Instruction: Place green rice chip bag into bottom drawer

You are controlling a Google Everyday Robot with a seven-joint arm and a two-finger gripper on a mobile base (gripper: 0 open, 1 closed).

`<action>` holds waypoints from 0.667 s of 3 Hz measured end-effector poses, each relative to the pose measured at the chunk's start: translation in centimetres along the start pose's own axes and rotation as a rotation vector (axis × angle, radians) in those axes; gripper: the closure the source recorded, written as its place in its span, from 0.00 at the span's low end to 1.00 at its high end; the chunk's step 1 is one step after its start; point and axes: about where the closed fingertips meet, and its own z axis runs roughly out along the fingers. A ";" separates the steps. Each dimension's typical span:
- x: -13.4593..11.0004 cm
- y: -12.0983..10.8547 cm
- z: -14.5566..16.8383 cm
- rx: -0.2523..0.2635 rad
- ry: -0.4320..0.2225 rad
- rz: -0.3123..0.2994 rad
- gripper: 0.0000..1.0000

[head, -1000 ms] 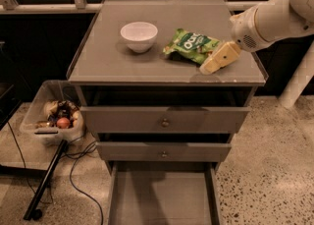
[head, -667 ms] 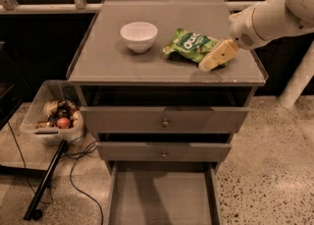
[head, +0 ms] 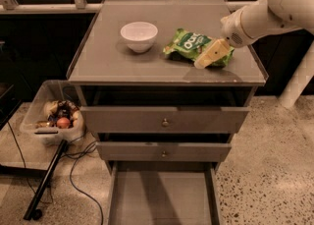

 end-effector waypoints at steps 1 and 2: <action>0.0 -0.4 1.5 -0.043 -0.014 -0.015 0.00; 0.1 -0.4 2.6 -0.071 -0.019 -0.030 0.00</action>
Offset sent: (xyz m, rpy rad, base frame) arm 0.0247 0.0081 -0.0209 0.0152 0.0309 0.1016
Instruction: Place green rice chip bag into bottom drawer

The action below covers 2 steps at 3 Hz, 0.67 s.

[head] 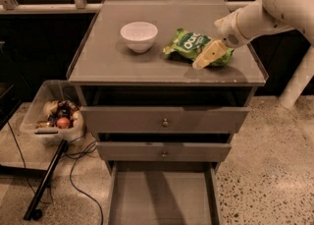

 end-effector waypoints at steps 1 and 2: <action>1.0 -0.1 1.1 -0.020 0.008 -0.008 0.00; 2.3 -0.3 2.1 -0.030 0.026 -0.002 0.00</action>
Offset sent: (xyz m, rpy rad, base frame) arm 0.0136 -0.0190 -0.0427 -0.0292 0.0486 0.0029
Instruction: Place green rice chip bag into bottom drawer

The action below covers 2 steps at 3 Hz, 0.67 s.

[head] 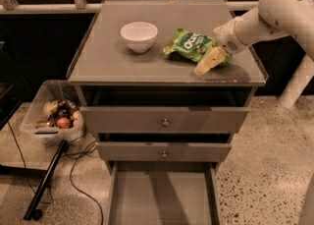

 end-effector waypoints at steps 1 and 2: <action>0.0 0.0 0.0 0.000 0.000 0.000 0.18; 0.0 0.0 0.0 0.000 0.000 0.000 0.41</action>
Offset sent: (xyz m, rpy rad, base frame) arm 0.0001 0.0000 -0.0003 0.0000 0.0004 0.0000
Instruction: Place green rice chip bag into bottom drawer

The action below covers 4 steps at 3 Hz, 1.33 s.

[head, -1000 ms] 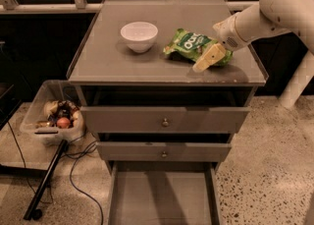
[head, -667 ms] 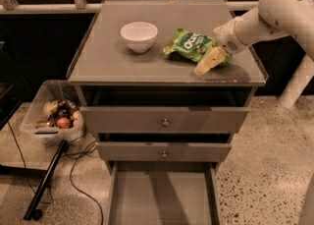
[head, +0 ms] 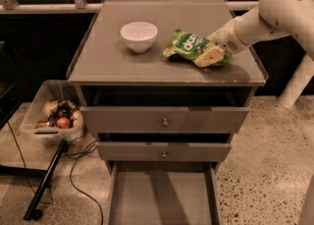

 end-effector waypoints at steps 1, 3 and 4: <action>0.0 0.0 0.0 0.000 0.000 0.000 0.64; 0.0 0.0 0.0 0.000 0.000 0.000 1.00; 0.0 -0.3 0.1 -0.004 0.005 -0.009 1.00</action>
Offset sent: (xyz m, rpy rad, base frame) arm 0.0000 0.0000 0.0000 0.0000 0.0001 0.0000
